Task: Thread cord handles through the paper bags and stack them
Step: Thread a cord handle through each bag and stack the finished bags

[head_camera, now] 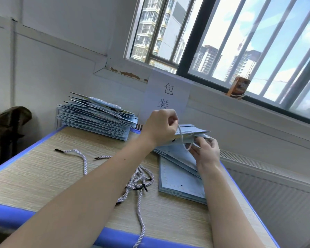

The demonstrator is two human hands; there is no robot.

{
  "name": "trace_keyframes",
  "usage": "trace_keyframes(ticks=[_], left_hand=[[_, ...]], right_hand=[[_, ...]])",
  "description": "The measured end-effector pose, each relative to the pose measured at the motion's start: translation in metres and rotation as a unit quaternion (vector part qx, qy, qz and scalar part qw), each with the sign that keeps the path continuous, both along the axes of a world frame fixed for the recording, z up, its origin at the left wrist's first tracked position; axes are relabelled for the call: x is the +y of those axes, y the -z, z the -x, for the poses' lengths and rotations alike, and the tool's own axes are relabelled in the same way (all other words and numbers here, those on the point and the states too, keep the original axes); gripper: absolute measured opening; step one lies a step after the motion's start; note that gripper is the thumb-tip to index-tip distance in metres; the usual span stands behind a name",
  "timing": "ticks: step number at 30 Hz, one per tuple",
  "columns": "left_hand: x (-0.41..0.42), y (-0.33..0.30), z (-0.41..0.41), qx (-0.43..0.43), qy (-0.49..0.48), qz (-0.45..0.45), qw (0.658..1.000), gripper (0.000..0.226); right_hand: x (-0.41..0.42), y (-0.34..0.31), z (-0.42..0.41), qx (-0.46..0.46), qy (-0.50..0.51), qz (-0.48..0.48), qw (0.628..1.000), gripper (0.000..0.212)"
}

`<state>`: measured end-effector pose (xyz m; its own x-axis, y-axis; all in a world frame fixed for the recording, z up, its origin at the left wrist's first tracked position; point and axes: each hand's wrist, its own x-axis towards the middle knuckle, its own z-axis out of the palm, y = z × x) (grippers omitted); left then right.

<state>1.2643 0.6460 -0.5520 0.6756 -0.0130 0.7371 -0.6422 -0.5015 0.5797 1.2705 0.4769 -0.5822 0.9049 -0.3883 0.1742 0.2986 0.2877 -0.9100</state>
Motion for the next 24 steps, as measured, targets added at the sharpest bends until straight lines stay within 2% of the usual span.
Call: trace_keyframes(ticks=[3, 5, 11, 13, 16, 21, 24], left_hand=[[-0.01, 0.01, 0.005, 0.006, -0.033, -0.162, 0.986, 0.012], [-0.013, 0.015, 0.006, -0.003, -0.046, -0.223, 0.974, 0.015], [-0.015, 0.022, 0.002, -0.017, -0.152, -0.285, 0.946, 0.02], [-0.016, 0.024, 0.0, -0.034, -0.187, -0.289, 0.938, 0.018], [-0.017, 0.027, -0.005, -0.073, -0.188, -0.253, 0.946, 0.009], [-0.017, 0.027, -0.01, -0.149, -0.2, -0.207, 0.946, 0.044], [-0.016, 0.026, -0.007, -0.107, -0.239, -0.216, 0.941, 0.046]], right_hand=[[-0.001, 0.001, -0.001, -0.008, -0.003, 0.007, 1.0, 0.047], [-0.001, 0.0, -0.001, -0.012, 0.002, 0.021, 1.0, 0.046], [0.001, -0.001, 0.003, -0.015, -0.019, 0.042, 0.999, 0.042], [0.002, -0.002, 0.004, -0.025, -0.028, 0.045, 0.998, 0.041], [0.001, -0.002, 0.004, -0.025, -0.031, 0.044, 0.998, 0.038], [-0.002, -0.001, 0.003, -0.02, -0.05, 0.043, 0.998, 0.04], [-0.001, -0.002, 0.004, -0.018, -0.08, 0.057, 0.995, 0.04]])
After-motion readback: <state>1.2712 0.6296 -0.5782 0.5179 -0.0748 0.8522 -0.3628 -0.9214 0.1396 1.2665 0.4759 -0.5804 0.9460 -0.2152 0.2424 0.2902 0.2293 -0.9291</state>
